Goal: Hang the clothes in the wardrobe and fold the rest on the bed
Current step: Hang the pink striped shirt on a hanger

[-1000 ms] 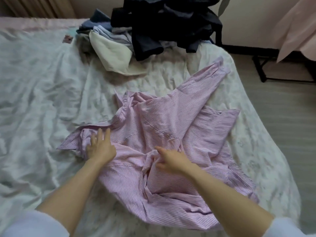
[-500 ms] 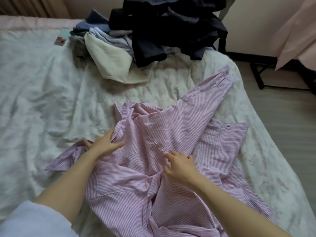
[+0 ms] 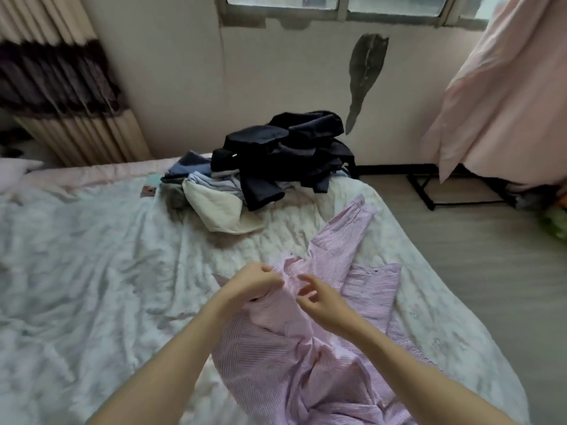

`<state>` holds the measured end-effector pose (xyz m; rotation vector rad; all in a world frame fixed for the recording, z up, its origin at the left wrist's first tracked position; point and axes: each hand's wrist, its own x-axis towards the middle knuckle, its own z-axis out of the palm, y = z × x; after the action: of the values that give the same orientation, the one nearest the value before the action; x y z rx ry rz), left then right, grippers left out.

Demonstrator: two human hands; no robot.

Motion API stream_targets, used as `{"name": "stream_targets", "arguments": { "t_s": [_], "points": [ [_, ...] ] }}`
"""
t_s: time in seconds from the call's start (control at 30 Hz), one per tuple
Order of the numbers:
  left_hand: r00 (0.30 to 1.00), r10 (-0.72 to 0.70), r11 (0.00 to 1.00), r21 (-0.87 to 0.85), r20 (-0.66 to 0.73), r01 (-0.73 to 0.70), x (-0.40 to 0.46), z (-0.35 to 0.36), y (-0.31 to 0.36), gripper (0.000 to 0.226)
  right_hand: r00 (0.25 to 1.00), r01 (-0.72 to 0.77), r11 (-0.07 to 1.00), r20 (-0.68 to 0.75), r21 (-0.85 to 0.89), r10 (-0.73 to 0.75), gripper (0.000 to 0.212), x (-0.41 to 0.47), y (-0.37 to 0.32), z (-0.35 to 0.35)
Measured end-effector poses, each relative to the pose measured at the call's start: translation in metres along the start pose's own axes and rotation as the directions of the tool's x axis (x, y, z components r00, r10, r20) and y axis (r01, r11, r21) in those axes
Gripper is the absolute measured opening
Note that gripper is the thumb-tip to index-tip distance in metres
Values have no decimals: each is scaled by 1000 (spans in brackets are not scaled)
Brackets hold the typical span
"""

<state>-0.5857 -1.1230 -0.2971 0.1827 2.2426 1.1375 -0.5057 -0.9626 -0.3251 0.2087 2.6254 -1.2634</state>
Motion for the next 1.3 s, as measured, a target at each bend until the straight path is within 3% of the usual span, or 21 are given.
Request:
{"name": "stream_targets", "arguments": {
  "t_s": [0.1,0.17,0.23,0.3,0.37,0.47,0.57,0.63,0.7,0.77,0.83,0.9,0.97,1.0,1.03,1.1,1.17,1.3],
  "points": [
    [951,288,880,359,116,-310,-34,1,52,17,976,133,991,-174,-20,-134,66,-31,-21,-38],
    [879,451,754,462,152,-467,-63,4,88,12,960,184,964,-178,-190,-218,71,-53,-33,-70],
    [795,581,616,544,174,-569,-91,8,123,13,958,178,935,-164,-306,-236,60,-74,-44,-100],
    [704,687,470,631,177,-618,-115,18,157,19,957,179,935,-166,-305,-237,44,-101,-51,-131],
    [639,758,407,671,130,-620,-135,27,184,14,954,177,947,-189,-270,-232,24,-133,-55,-156],
    [579,805,402,602,126,-690,-173,62,225,8,926,47,946,-341,-321,-162,12,-206,-45,-192],
    [617,716,406,524,326,-749,-219,117,265,16,846,-216,883,-532,-416,-44,19,-291,-18,-222],
    [610,573,369,492,548,-789,-253,157,284,25,740,-316,910,-670,-267,60,14,-352,4,-235],
    [544,377,412,390,749,-823,-286,197,298,31,596,-335,941,-786,-55,166,18,-414,22,-244],
    [439,174,504,303,882,-809,-319,238,306,43,496,-222,953,-818,205,292,31,-476,32,-250],
    [340,85,519,250,936,-817,-353,286,316,42,426,-48,915,-820,401,381,39,-539,36,-251],
    [301,220,455,175,928,-873,-380,329,326,30,389,39,896,-833,442,393,37,-591,36,-251],
    [295,523,276,168,800,-946,-399,360,338,22,367,83,897,-850,434,377,33,-634,32,-248],
    [239,662,171,168,710,-971,-410,377,344,22,330,90,904,-869,418,369,31,-660,28,-244],
    [168,739,109,131,653,-985,-418,390,348,37,297,98,910,-885,403,360,27,-682,23,-242],
    [12,719,7,10,695,-1000,-436,413,352,74,235,131,912,-906,388,352,22,-719,13,-238],
    [-148,703,-108,-101,696,-989,-467,437,354,81,166,134,928,-931,349,326,20,-754,1,-235],
    [-332,769,-150,-350,547,-924,-535,482,357,21,55,-129,953,-957,275,284,11,-809,-12,-222]
  ]
}}
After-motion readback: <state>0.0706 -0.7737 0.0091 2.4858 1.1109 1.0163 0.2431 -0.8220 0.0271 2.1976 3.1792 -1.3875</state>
